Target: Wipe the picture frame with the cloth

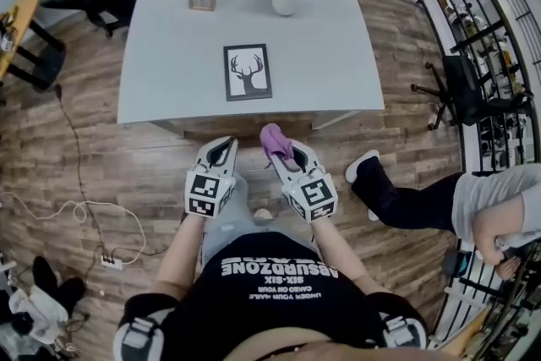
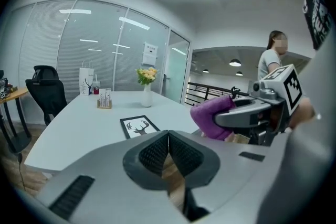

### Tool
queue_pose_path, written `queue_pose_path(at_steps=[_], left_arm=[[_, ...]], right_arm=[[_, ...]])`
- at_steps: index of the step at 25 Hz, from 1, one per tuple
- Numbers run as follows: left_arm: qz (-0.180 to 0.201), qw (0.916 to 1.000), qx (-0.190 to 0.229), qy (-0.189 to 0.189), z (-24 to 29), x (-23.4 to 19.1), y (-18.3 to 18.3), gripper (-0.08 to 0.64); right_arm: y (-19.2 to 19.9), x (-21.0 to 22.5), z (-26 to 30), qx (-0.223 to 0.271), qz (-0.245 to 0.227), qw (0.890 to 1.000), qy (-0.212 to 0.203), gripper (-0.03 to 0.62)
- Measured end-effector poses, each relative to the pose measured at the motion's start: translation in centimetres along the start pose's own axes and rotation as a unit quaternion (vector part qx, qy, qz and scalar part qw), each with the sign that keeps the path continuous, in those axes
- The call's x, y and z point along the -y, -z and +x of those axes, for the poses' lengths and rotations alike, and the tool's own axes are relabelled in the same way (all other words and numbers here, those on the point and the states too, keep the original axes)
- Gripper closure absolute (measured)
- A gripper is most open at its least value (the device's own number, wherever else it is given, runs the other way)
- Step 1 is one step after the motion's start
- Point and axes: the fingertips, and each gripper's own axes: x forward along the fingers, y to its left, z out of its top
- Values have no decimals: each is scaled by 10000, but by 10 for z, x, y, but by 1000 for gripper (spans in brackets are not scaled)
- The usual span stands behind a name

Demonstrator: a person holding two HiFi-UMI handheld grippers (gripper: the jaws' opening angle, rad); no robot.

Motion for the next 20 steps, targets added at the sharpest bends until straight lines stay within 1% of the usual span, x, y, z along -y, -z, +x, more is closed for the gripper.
queue_pose_path(at_steps=[4,8,11,14,20], left_arm=[[18,9997,-243,49,34,-43,4,543],[10,9986,-498,152,64,-79,9,543],[14,9969,-728,308,81,-96,12,543],[61,9945,-897,542,103,-112,14,543],[235,9851,-1371,1015,142,-129,33,543]], right_arm=[[-4,17,49,-326,-356,9988,-91,472],[-3,26,97,-728,-650,9950,-225,472],[1,29,125,-1093,-637,9914,-348,472],[8,37,155,-1424,-644,9869,-397,472],[27,48,199,-1950,-781,9767,-437,471]])
